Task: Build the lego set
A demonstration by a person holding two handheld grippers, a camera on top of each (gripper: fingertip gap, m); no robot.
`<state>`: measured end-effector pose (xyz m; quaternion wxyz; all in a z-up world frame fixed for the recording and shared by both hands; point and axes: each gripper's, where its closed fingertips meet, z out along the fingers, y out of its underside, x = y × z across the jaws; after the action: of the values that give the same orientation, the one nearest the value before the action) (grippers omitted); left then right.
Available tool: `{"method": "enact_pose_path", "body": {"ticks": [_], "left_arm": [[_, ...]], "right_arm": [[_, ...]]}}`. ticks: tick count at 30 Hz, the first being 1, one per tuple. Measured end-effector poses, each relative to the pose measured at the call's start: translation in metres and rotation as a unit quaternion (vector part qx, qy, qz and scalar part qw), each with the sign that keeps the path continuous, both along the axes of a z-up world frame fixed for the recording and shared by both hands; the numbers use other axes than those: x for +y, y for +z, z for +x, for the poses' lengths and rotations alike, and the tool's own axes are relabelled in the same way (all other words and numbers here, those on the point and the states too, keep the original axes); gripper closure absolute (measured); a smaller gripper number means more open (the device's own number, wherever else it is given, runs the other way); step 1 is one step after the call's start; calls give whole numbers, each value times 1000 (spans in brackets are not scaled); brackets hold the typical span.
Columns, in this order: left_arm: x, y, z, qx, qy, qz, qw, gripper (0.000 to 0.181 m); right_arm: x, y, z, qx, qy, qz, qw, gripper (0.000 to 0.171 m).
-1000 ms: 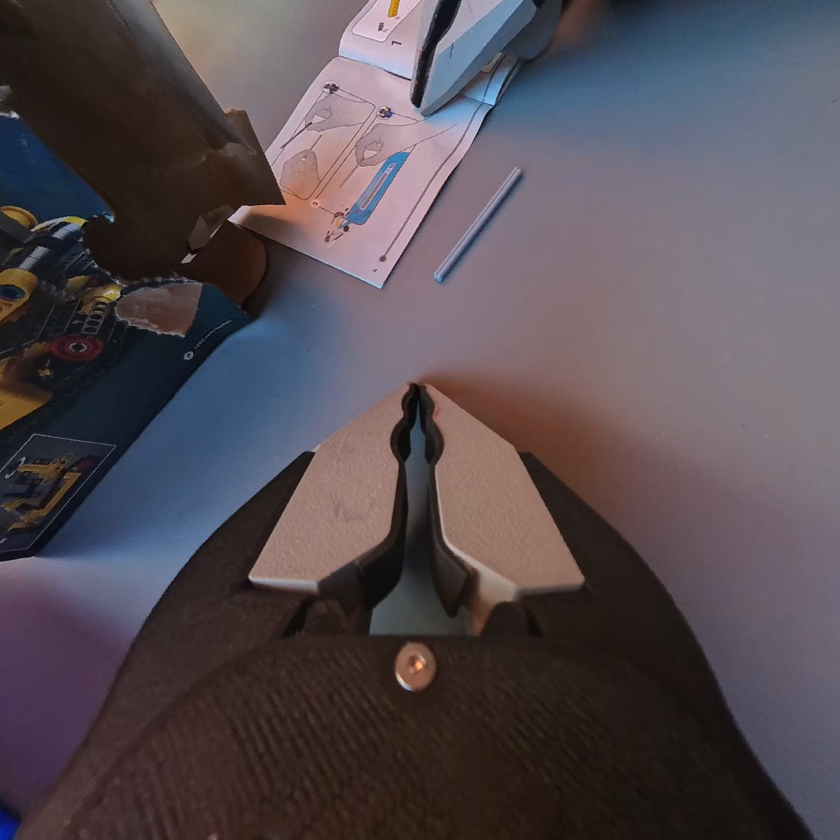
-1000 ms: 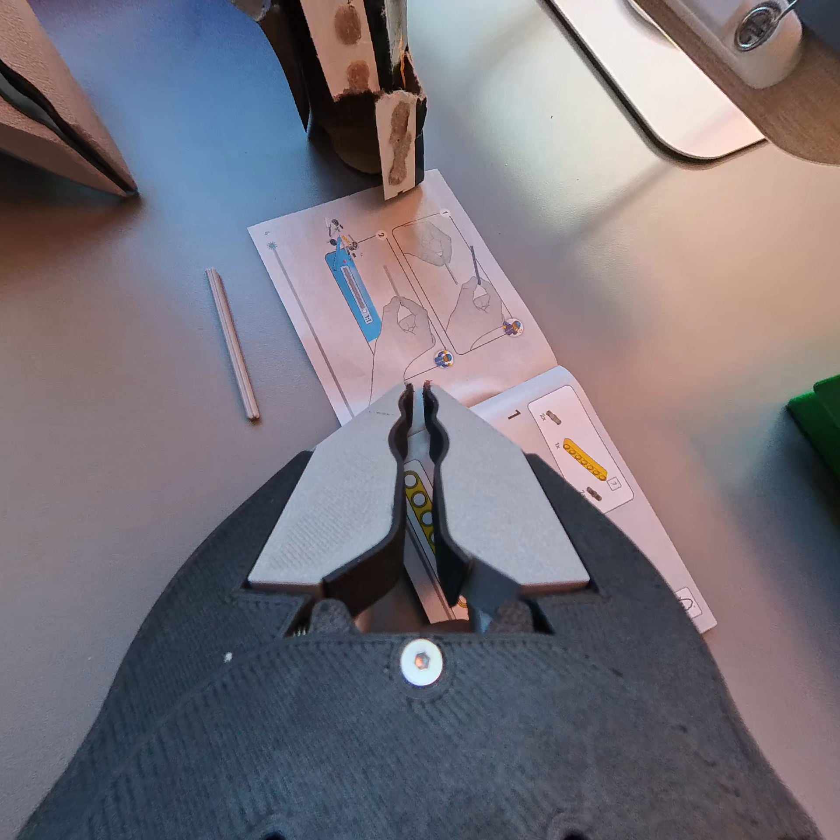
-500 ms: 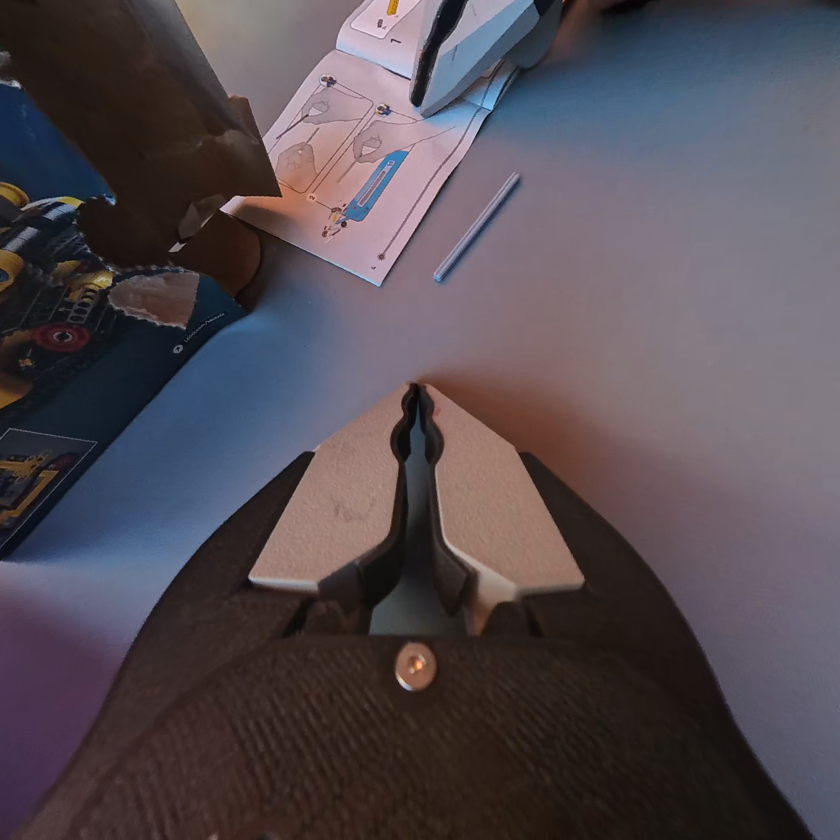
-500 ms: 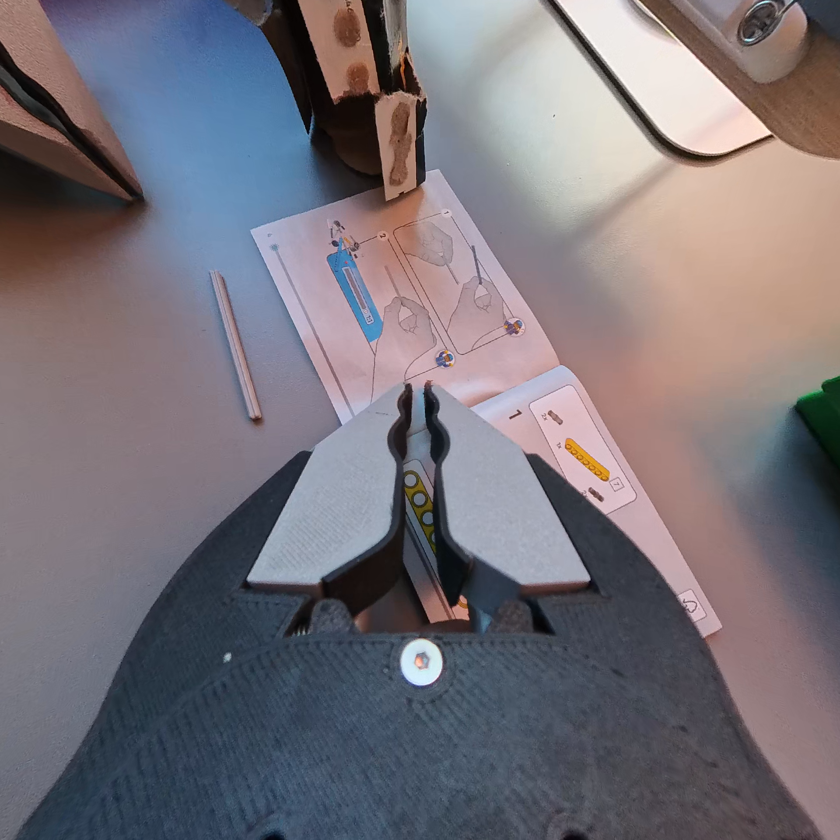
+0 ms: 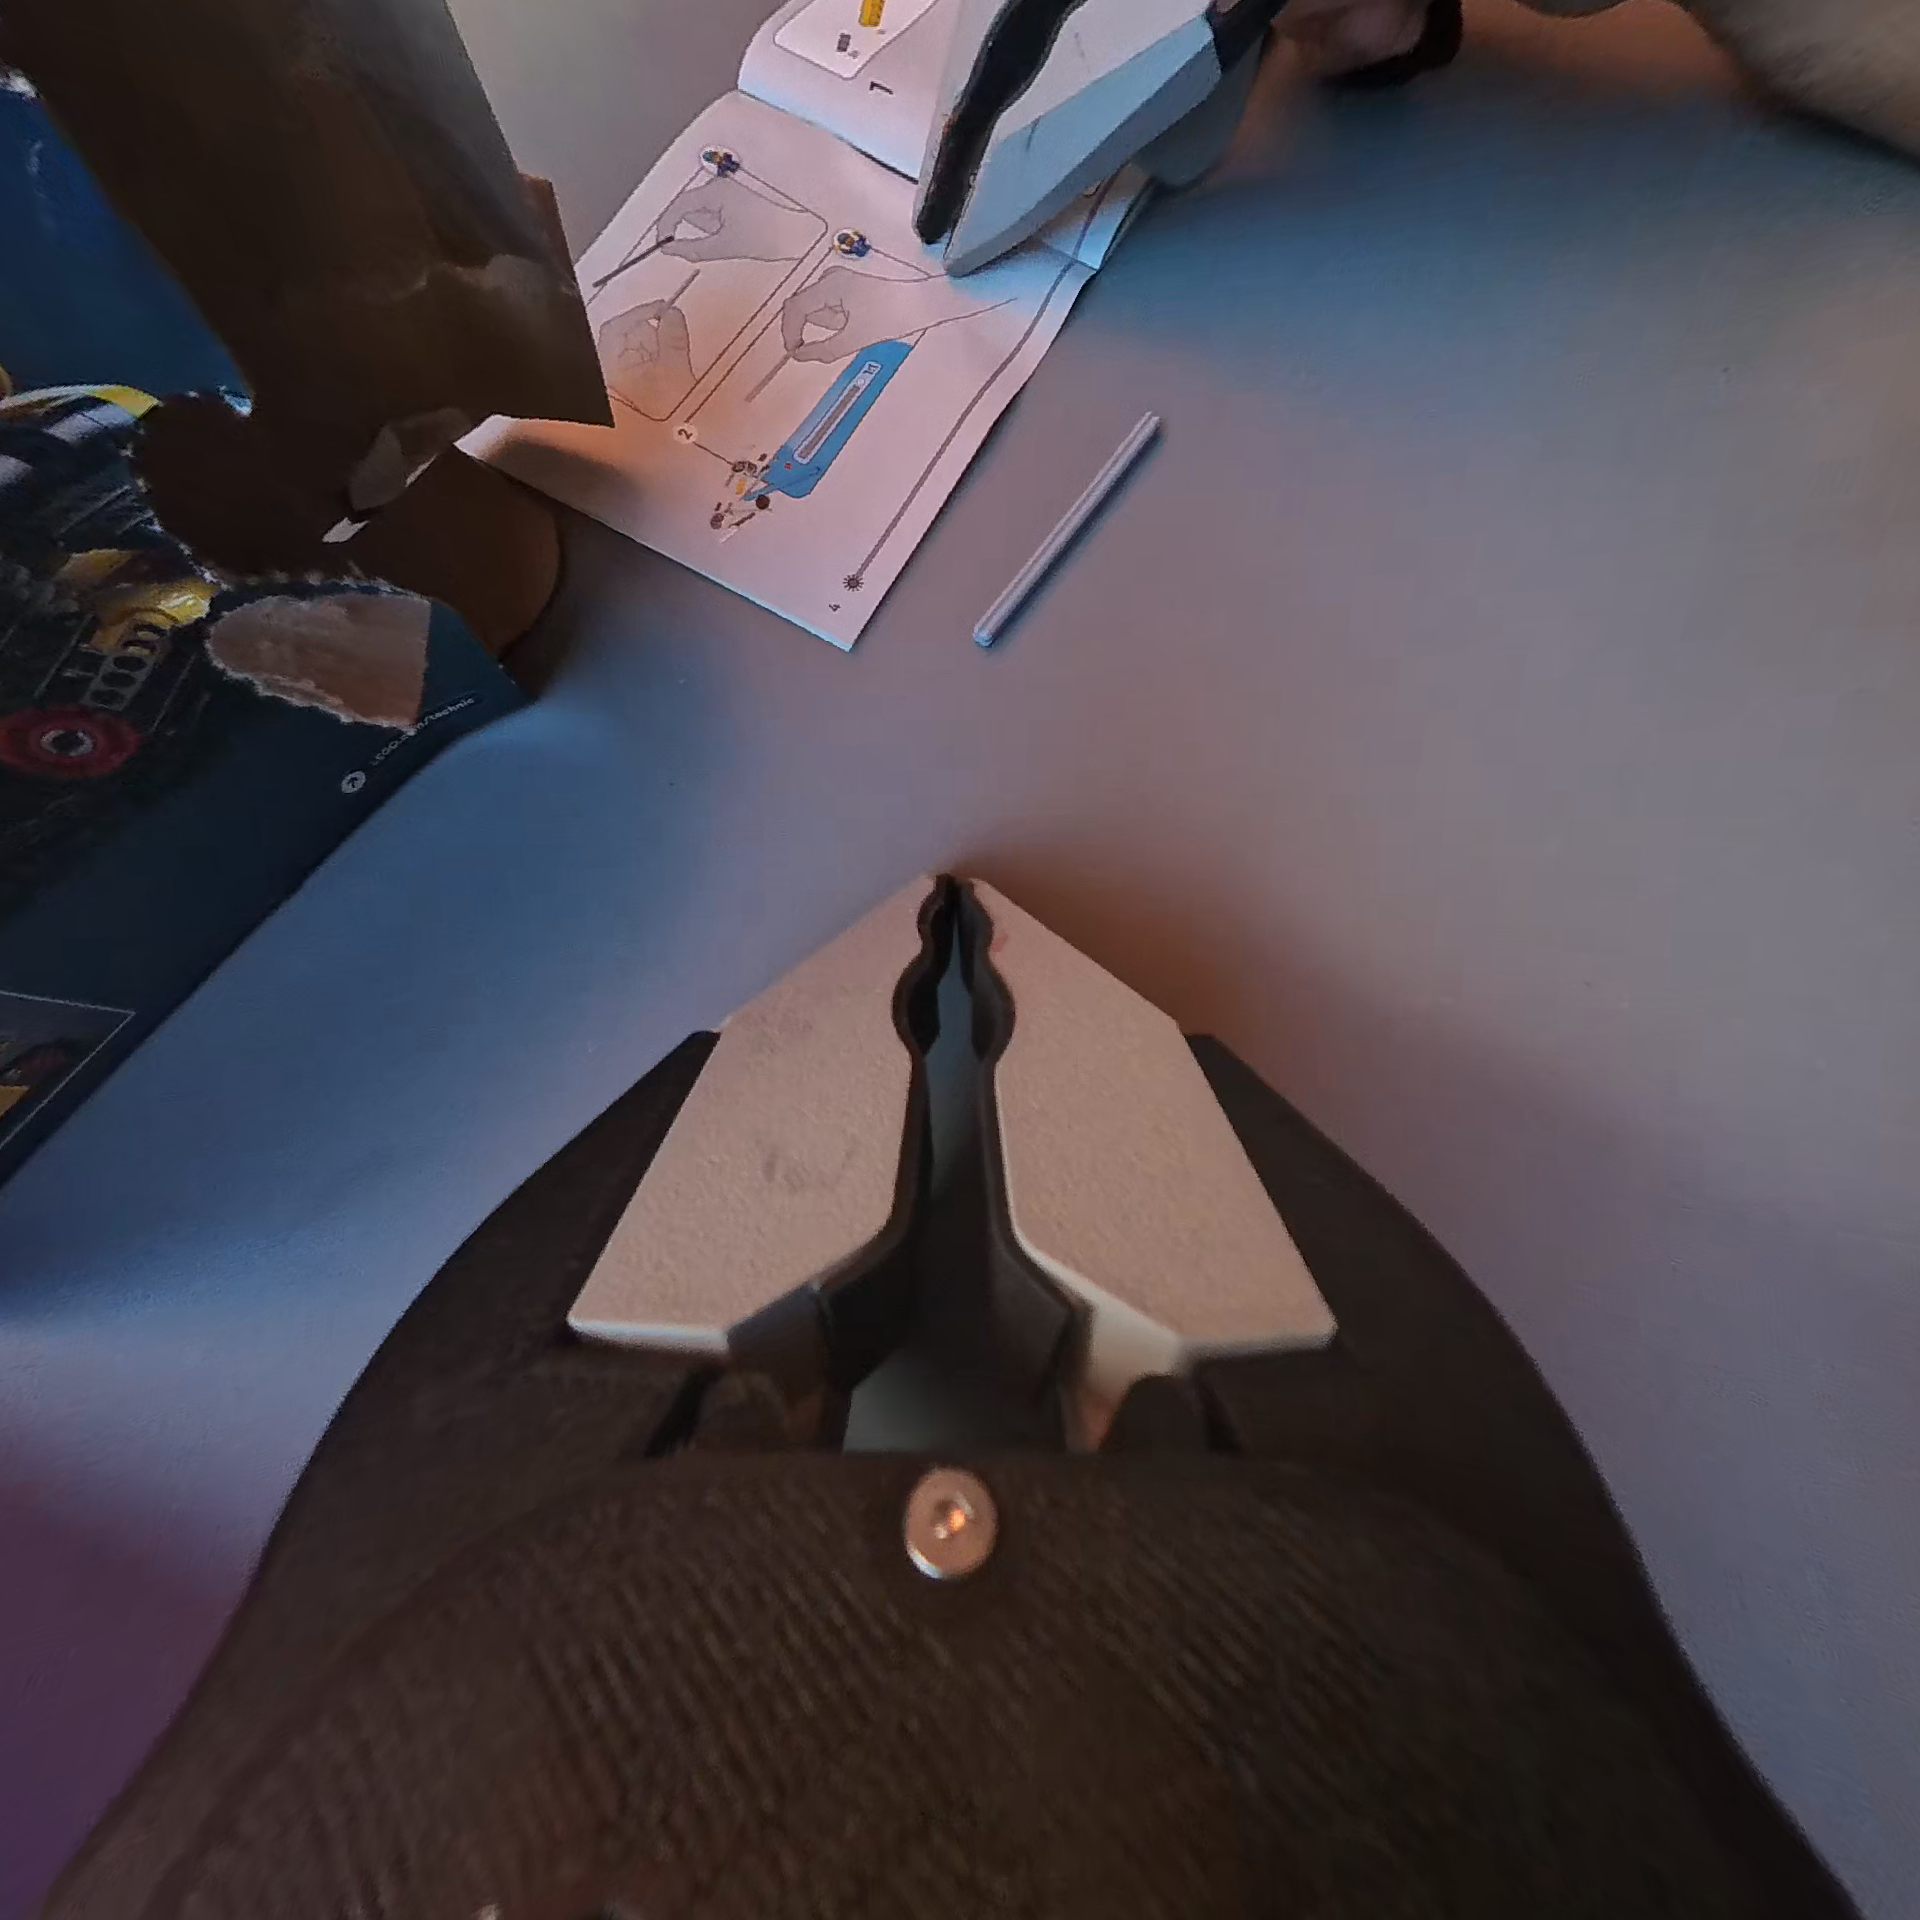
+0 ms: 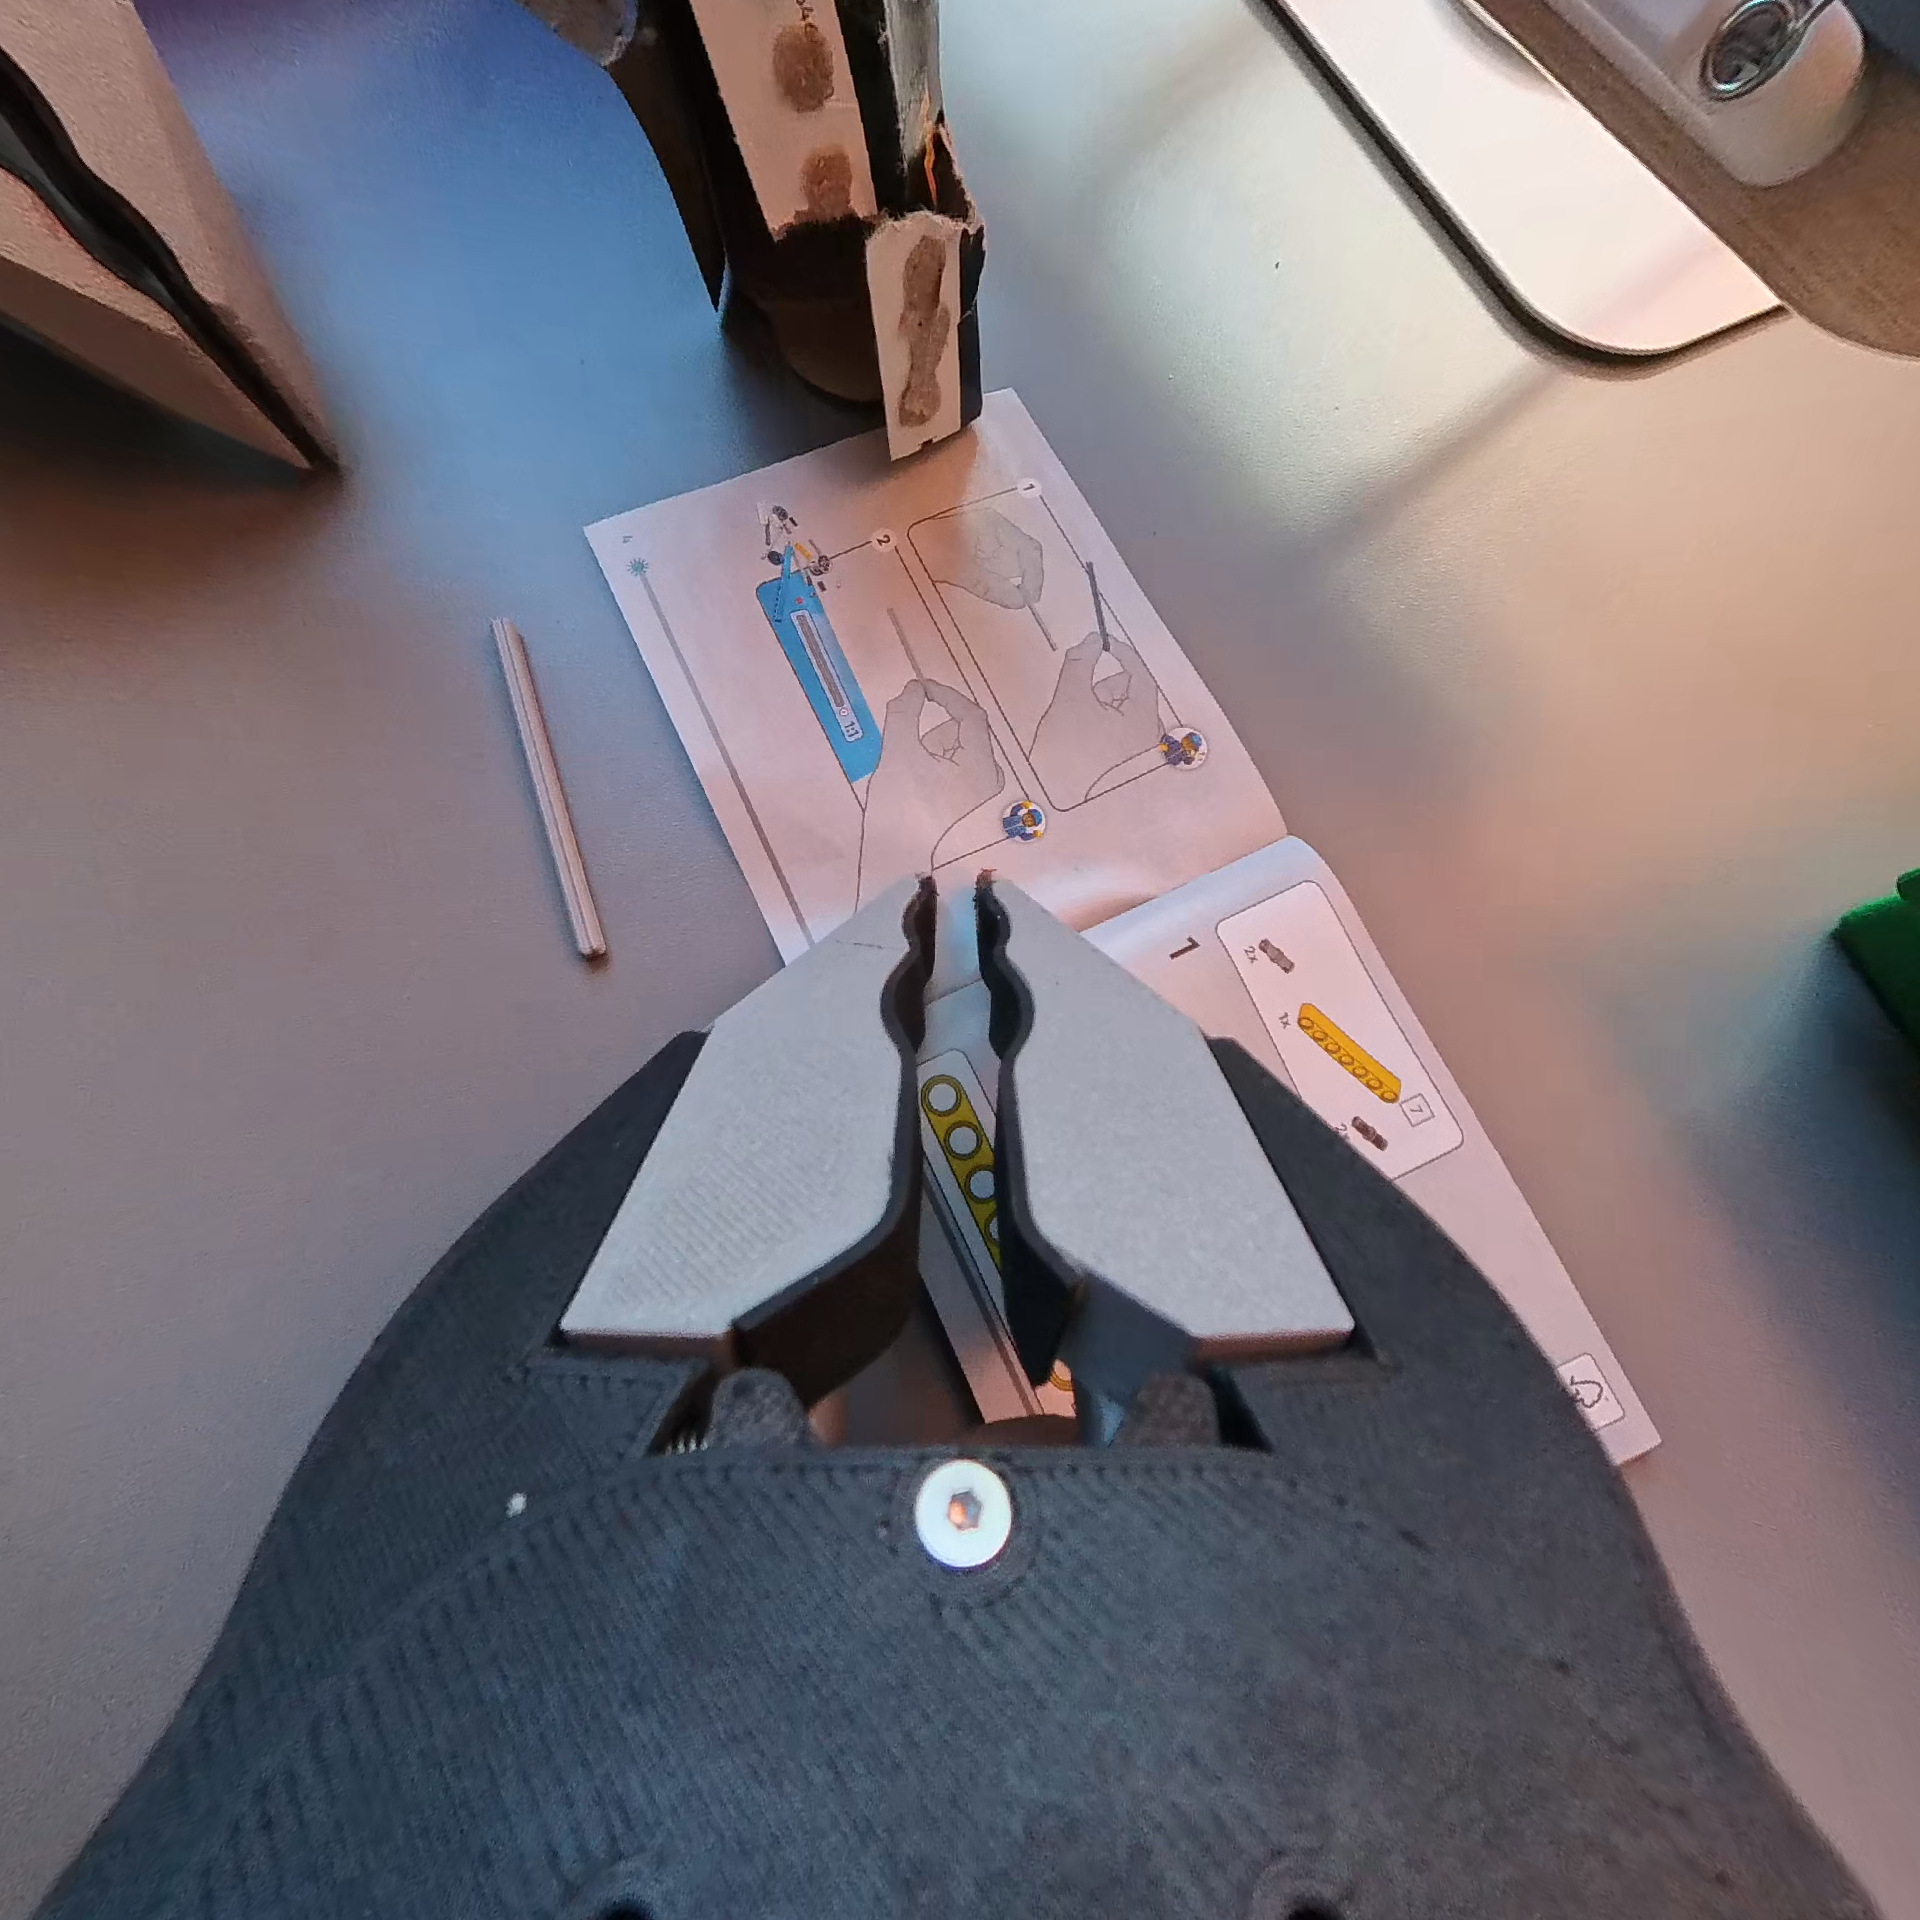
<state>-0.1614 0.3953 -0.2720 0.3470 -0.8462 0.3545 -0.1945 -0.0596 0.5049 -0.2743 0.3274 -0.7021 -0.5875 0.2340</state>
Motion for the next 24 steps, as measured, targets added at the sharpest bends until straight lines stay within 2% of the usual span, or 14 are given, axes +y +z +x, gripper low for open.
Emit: {"method": "enact_pose_path", "body": {"ticks": [24], "left_arm": [[-2, 0, 1, -4, -7, -4, 1000, 181]], "right_arm": [[-7, 6, -3, 15, 17, 5, 1000, 164]]}}
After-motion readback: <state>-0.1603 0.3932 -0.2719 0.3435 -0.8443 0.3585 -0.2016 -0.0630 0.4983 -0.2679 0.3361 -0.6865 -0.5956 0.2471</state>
